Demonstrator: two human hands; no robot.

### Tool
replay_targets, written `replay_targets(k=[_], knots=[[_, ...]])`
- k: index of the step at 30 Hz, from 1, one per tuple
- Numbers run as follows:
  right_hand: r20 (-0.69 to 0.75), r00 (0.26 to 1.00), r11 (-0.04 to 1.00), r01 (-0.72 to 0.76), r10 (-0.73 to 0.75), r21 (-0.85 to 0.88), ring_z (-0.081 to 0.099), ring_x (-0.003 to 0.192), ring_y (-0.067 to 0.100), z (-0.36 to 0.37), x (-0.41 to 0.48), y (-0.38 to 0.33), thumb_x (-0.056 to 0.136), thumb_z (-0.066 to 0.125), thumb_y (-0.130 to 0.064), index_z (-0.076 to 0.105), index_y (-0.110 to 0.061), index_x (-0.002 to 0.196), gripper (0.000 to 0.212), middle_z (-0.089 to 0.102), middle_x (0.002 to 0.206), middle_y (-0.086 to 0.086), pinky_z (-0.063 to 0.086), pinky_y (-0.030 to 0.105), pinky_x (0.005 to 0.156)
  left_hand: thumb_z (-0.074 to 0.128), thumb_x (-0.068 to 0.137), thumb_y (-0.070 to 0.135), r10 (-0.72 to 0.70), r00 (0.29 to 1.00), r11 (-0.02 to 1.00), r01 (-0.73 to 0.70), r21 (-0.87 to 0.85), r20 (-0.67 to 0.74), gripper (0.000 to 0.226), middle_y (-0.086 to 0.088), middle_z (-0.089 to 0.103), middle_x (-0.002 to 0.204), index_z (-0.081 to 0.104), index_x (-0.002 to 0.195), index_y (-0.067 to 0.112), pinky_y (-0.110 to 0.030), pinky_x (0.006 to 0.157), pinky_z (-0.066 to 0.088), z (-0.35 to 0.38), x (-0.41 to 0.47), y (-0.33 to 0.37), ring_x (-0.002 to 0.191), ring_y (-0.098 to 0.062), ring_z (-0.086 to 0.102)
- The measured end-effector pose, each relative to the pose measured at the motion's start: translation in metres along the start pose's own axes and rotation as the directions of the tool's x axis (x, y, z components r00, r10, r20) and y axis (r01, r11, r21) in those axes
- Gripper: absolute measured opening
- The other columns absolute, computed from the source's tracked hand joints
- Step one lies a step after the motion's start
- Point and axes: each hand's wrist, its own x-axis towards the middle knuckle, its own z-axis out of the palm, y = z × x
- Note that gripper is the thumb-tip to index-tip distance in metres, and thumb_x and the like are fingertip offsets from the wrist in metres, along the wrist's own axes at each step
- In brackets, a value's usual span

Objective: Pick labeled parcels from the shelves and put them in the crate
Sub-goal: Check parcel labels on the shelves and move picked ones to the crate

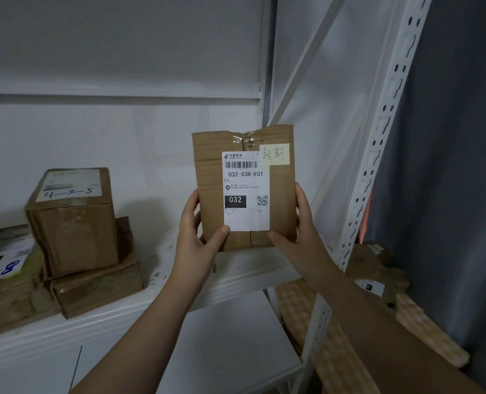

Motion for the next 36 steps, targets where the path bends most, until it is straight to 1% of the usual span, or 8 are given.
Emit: replay_targets(k=[3, 9, 12, 15, 20, 27, 32, 36], knots=[[-0.062, 0.998, 0.997, 0.006, -0.011, -0.083, 0.027, 0.140, 0.014, 0.005, -0.013, -0.012, 0.073, 0.067, -0.018, 0.002, -0.042, 0.149, 0.103, 0.024, 0.152, -0.005, 0.035, 0.049, 0.111, 0.067, 0.086, 0.007, 0.035, 0.999, 0.999, -0.035, 0.006, 0.033, 0.075, 0.042, 0.036, 0.128, 0.028, 0.138, 0.044, -0.034, 0.091, 0.053, -0.003, -0.005, 0.008, 0.119, 0.013, 0.041], [-0.172, 0.985, 0.983, -0.045, 0.014, -0.180, 0.022, 0.138, 0.009, 0.012, -0.058, -0.043, 0.077, 0.072, -0.009, 0.000, -0.038, 0.150, 0.106, 0.017, 0.150, -0.013, 0.032, 0.049, 0.113, 0.067, 0.084, 0.024, 0.176, 0.977, 0.962, -0.196, 0.188, 0.121, 0.074, 0.025, 0.032, 0.134, 0.024, 0.142, 0.040, -0.049, 0.102, 0.044, -0.019, -0.027, 0.023, 0.131, -0.009, 0.035], [-0.255, 0.965, 0.979, -0.105, 0.058, -0.174, 0.026, 0.138, 0.012, 0.017, -0.096, -0.056, 0.074, 0.074, -0.014, 0.001, -0.043, 0.147, 0.107, 0.020, 0.150, -0.012, 0.037, 0.049, 0.110, 0.064, 0.079, 0.028, 0.224, 0.954, 0.938, -0.267, 0.221, 0.199, 0.073, 0.005, 0.032, 0.143, 0.026, 0.141, 0.033, -0.044, 0.106, 0.039, -0.024, -0.048, 0.031, 0.132, -0.012, 0.032], [-0.337, 0.938, 0.979, -0.144, 0.087, -0.147, 0.029, 0.137, 0.008, 0.021, -0.145, -0.071, 0.075, 0.074, -0.013, -0.001, -0.045, 0.147, 0.109, 0.025, 0.148, -0.010, 0.038, 0.043, 0.110, 0.064, 0.079, 0.029, 0.225, 0.927, 0.942, -0.286, 0.176, 0.299, 0.073, 0.003, 0.031, 0.145, 0.026, 0.142, 0.030, -0.034, 0.104, 0.039, -0.026, -0.077, 0.042, 0.132, -0.010, 0.032], [-0.453, 0.876, 0.966, -0.237, 0.167, -0.102, 0.029, 0.131, -0.009, 0.019, -0.230, -0.091, 0.080, 0.068, 0.003, -0.004, -0.033, 0.149, 0.106, 0.025, 0.138, -0.027, 0.035, 0.019, 0.109, 0.063, 0.079, 0.023, 0.187, 0.887, 0.974, -0.222, 0.034, 0.423, 0.075, 0.016, 0.028, 0.136, 0.024, 0.142, 0.030, -0.037, 0.105, 0.040, -0.012, -0.134, 0.058, 0.131, -0.010, 0.034], [-0.634, 0.724, 0.917, -0.395, 0.273, -0.056, 0.028, 0.136, 0.005, -0.005, -0.347, -0.104, 0.079, 0.070, -0.004, -0.004, -0.038, 0.149, 0.107, 0.022, 0.147, -0.010, 0.035, 0.044, 0.112, 0.063, 0.075, 0.033, 0.059, 0.768, 0.998, -0.030, -0.055, 0.637, 0.085, 0.003, 0.034, 0.148, 0.018, 0.147, 0.036, -0.050, 0.102, 0.043, 0.034, -0.223, 0.073, 0.134, -0.017, 0.038], [-0.762, 0.586, 0.892, -0.451, 0.276, -0.025, 0.031, 0.137, 0.012, -0.034, -0.438, -0.117, 0.071, 0.070, -0.016, 0.001, -0.039, 0.148, 0.106, 0.026, 0.148, -0.004, 0.040, 0.046, 0.108, 0.066, 0.081, 0.019, 0.041, 0.670, 0.996, 0.029, -0.082, 0.742, 0.081, 0.006, 0.033, 0.146, 0.021, 0.148, 0.028, -0.045, 0.100, 0.047, 0.078, -0.305, 0.101, 0.130, -0.012, 0.042], [-0.816, 0.484, 0.876, -0.479, 0.316, 0.056, 0.032, 0.136, 0.012, -0.063, -0.522, -0.127, 0.072, 0.072, -0.021, 0.006, -0.060, 0.136, 0.100, 0.026, 0.147, -0.011, 0.044, 0.047, 0.104, 0.065, 0.083, 0.016, 0.014, 0.572, 0.994, 0.082, -0.074, 0.820, 0.077, 0.006, 0.039, 0.141, 0.024, 0.147, 0.032, -0.044, 0.100, 0.046, 0.118, -0.375, 0.119, 0.126, -0.012, 0.045]])
